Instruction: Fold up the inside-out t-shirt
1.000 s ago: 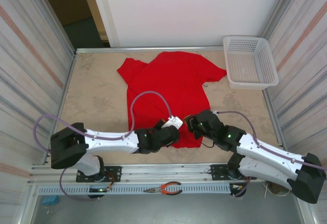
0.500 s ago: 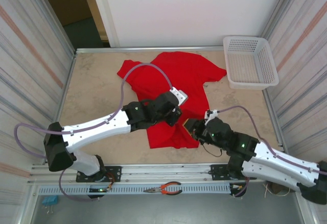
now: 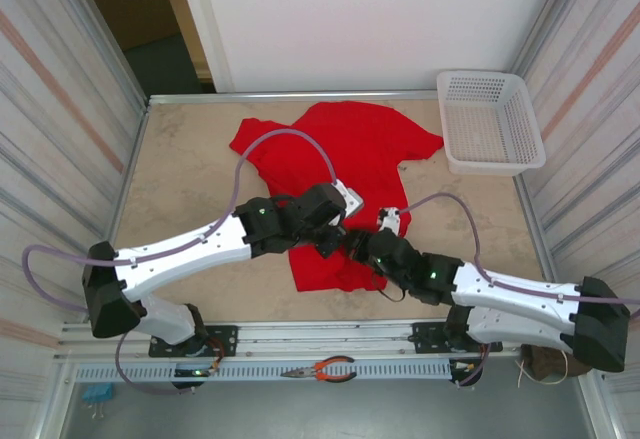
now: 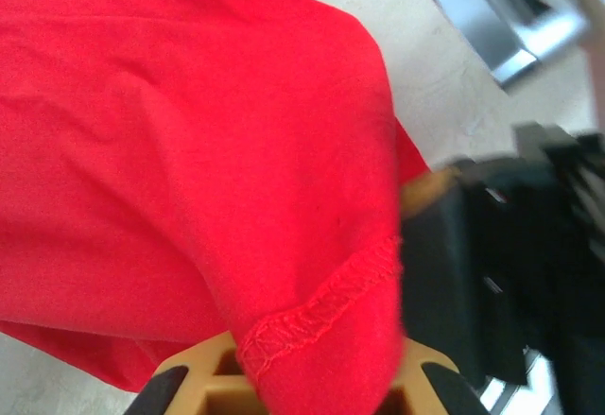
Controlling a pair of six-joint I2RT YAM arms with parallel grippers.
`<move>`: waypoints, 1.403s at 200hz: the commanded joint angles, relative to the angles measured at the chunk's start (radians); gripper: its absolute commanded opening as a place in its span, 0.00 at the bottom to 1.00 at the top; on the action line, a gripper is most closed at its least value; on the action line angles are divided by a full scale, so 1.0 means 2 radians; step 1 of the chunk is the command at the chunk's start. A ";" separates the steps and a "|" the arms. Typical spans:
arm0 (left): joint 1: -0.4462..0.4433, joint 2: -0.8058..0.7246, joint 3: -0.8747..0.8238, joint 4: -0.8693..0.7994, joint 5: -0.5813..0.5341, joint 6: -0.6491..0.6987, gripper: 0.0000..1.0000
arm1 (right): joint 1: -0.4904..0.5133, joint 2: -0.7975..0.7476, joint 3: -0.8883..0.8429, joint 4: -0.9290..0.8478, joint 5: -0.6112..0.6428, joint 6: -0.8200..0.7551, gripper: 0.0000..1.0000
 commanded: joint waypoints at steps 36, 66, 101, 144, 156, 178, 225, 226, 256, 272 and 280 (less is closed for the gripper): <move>0.007 -0.019 0.061 -0.019 0.041 -0.041 0.00 | 0.061 0.079 -0.001 0.104 0.090 -0.132 0.00; 0.008 -0.015 0.087 -0.028 0.053 -0.041 0.00 | 0.088 0.125 -0.005 0.114 0.129 -0.097 0.00; 0.008 -0.016 0.101 -0.037 0.062 -0.036 0.00 | 0.084 0.198 0.023 0.120 0.128 -0.074 0.00; 0.007 -0.039 0.103 -0.053 0.073 -0.025 0.00 | 0.007 0.175 0.027 0.075 0.110 -0.062 0.00; 0.008 -0.045 0.103 -0.050 0.078 -0.027 0.00 | -0.009 0.173 0.033 0.040 0.121 -0.024 0.00; 0.007 -0.048 0.113 -0.041 0.091 -0.034 0.00 | -0.021 0.202 0.054 0.044 0.105 -0.019 0.00; 0.007 -0.030 0.158 -0.045 0.106 -0.045 0.00 | 0.024 0.306 0.155 0.062 0.099 -0.029 0.00; 0.007 -0.030 0.159 -0.046 0.106 -0.046 0.00 | 0.024 0.309 0.157 0.063 0.098 -0.029 0.00; 0.007 -0.021 0.191 -0.064 0.108 -0.039 0.00 | -0.009 0.349 0.171 0.030 0.105 0.017 0.00; 0.007 -0.019 0.204 -0.072 0.109 -0.034 0.00 | -0.023 0.340 0.148 0.013 0.123 0.053 0.00; 0.007 -0.019 0.208 -0.075 0.108 -0.031 0.00 | -0.023 0.331 0.140 0.009 0.135 0.052 0.00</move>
